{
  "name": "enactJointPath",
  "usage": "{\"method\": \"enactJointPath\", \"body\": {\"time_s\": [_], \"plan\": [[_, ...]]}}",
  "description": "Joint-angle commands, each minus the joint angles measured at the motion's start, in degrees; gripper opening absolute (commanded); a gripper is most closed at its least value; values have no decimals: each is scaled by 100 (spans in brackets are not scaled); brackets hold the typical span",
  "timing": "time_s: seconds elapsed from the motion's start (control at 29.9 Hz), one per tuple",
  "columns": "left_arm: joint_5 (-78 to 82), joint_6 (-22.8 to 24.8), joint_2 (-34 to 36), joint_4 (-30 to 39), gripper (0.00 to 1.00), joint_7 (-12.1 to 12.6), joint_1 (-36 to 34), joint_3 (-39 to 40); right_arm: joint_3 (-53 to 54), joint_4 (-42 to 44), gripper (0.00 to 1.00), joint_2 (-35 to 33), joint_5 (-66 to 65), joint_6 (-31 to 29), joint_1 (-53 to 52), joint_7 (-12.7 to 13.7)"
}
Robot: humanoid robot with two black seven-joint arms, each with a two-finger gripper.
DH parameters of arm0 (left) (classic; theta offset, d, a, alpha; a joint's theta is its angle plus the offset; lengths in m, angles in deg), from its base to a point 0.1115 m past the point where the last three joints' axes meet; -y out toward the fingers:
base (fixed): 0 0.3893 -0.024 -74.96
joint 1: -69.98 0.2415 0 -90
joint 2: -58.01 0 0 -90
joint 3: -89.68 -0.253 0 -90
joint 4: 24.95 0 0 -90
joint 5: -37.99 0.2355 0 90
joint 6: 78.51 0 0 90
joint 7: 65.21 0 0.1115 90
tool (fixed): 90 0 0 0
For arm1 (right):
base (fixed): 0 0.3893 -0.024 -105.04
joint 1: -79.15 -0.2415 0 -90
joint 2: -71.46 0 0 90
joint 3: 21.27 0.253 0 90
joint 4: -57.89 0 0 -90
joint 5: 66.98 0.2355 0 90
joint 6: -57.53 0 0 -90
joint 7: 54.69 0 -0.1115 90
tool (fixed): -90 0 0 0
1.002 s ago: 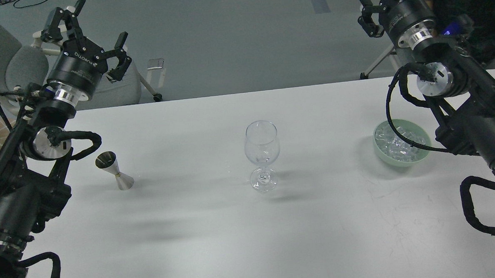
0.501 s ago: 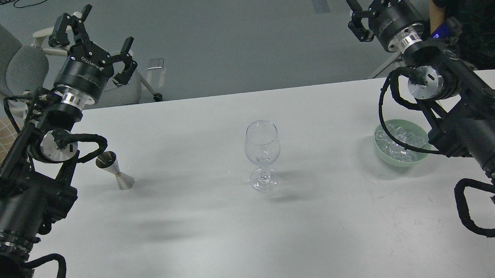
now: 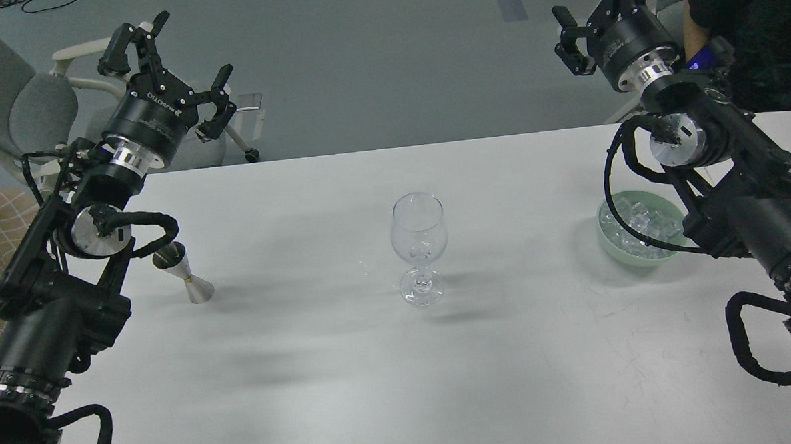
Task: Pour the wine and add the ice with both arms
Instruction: 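Close the left gripper around the metal jigger cup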
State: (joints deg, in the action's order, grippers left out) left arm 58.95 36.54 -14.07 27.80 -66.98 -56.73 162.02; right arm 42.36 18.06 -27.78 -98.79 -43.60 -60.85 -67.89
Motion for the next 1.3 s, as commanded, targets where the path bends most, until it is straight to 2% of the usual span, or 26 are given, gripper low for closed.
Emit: {"method": "enactJointPath", "body": {"time_s": [0.0,0.07,0.1,0.17,0.27,0.3,0.4,0.47,0.5,0.63,0.7,0.94,1.27], "plan": [[-872,-70,158,244,99,598,146,26,0,-7,100,-25,-1,5,0,2],[-1425,-236,473,646,98,1054,365,35,0,-16,100,-43,-1,5,9,2],[-1428,-238,475,649,98,1056,367,35,0,-16,100,-43,-1,5,9,2],[-1961,-430,816,1165,98,1406,725,61,0,-24,100,-51,-1,5,35,2],[-2463,-484,1098,1745,98,1460,1313,236,0,-33,100,-43,-1,5,70,2],[-2465,-484,1099,1747,98,1460,1316,237,0,-33,100,-43,-1,5,70,2],[-2728,-624,1275,2405,98,1487,2131,737,0,-42,100,-43,-1,5,97,2],[-2938,-729,1310,2992,99,1626,2876,1140,0,-42,100,-43,-1,5,97,2],[-2940,-730,1310,2995,99,1627,2880,1142,0,-42,100,-43,-1,5,97,2],[-3396,-817,1205,3697,99,2013,4230,1809,0,-42,100,-43,-1,5,97,2],[-3423,-809,1144,3760,99,2023,4601,1854,0,-51,100,-43,-1,5,97,2],[-3397,-826,740,3629,99,2023,5235,2039,-9,-95,100,-43,-1,5,97,2],[-3177,-844,449,2847,99,1970,5201,1951,-9,-130,100,-113,-1,5,105,10]]}}
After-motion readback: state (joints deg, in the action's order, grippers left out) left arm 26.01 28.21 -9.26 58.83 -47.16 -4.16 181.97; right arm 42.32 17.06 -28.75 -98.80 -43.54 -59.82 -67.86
